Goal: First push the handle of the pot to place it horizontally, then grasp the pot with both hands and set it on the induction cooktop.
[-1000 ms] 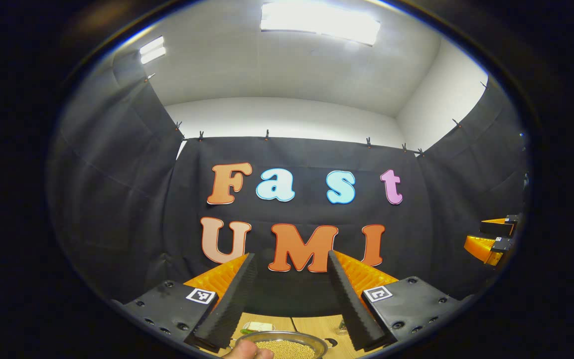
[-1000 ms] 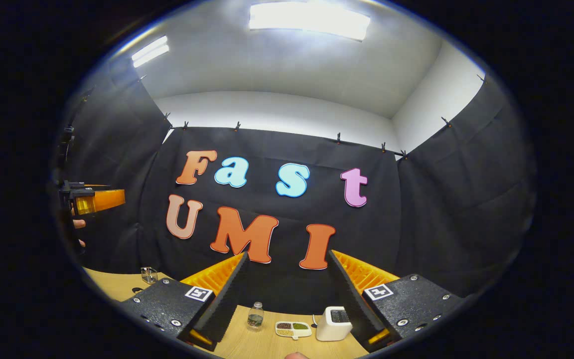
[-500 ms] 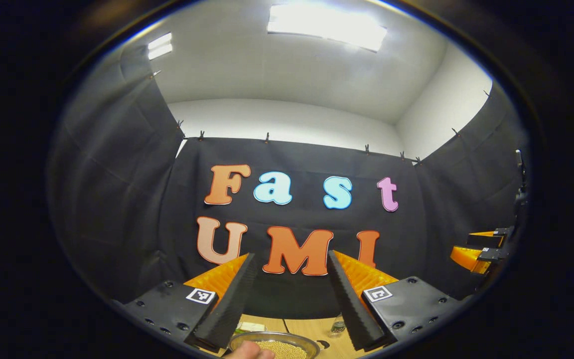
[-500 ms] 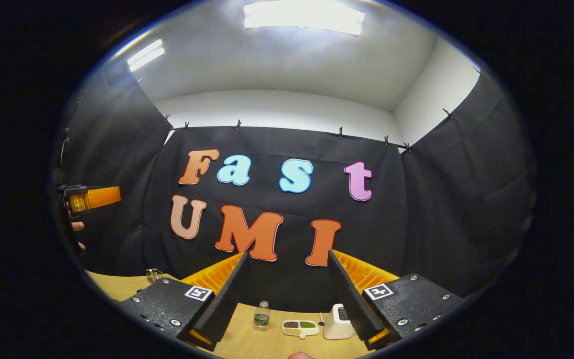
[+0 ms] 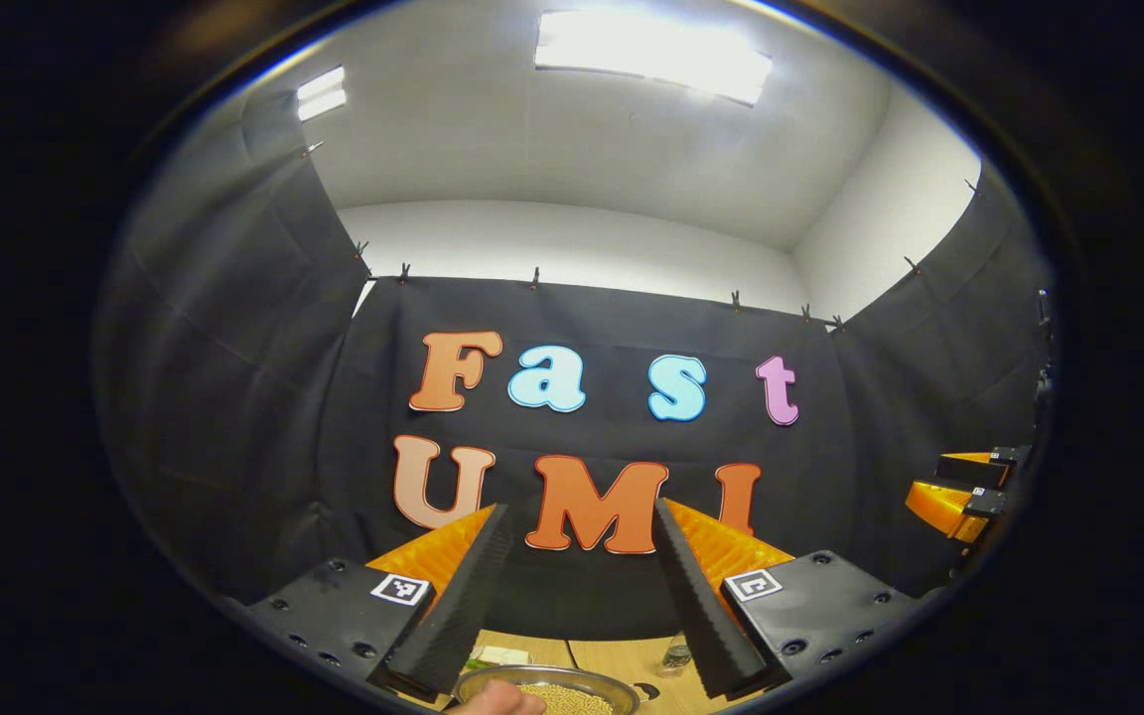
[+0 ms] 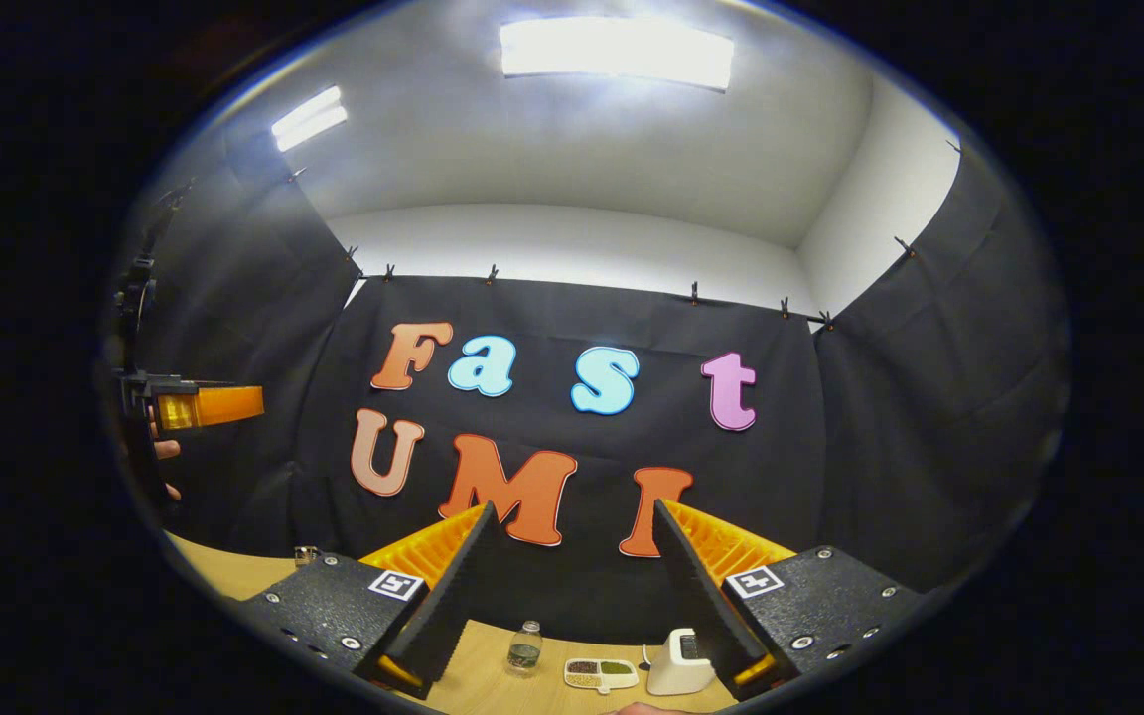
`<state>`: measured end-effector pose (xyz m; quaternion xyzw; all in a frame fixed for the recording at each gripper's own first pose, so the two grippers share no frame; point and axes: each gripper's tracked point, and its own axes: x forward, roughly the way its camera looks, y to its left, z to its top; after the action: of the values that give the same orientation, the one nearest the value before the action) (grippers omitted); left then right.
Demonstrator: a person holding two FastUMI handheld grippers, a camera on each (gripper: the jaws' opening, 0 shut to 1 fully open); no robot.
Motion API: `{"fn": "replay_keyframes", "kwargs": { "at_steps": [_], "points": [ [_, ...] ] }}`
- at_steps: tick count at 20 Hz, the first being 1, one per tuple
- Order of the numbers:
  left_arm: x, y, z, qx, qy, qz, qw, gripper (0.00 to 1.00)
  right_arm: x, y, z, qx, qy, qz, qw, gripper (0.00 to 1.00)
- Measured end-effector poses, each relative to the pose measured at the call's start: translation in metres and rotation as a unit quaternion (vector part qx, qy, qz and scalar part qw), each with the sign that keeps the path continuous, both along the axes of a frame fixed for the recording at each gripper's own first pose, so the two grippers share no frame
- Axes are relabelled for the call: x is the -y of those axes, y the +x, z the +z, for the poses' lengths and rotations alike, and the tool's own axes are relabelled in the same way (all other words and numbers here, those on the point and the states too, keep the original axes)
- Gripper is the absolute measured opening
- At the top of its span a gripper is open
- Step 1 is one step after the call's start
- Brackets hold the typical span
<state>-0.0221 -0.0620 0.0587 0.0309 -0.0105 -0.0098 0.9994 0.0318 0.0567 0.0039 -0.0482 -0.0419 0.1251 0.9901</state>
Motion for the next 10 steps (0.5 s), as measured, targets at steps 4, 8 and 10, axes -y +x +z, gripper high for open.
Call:
{"fn": "replay_keyframes", "kwargs": {
  "at_steps": [4, 8, 10],
  "points": [
    [-0.004, 0.003, -0.003, 0.0, -0.002, 0.007, 1.0, 0.96, -0.002, 0.001, -0.003, -0.006, 0.013, 0.015, 1.0, 0.97],
    [-0.007, 0.006, -0.007, 0.0, -0.004, 0.015, 1.0, 0.93, 0.002, 0.005, -0.006, -0.01, 0.024, 0.018, 1.0, 0.95],
    [-0.007, 0.004, -0.008, 0.001, -0.007, 0.014, 1.0, 0.96, -0.001, 0.004, -0.012, -0.022, 0.033, 0.027, 0.999, 0.95]
  ]
}}
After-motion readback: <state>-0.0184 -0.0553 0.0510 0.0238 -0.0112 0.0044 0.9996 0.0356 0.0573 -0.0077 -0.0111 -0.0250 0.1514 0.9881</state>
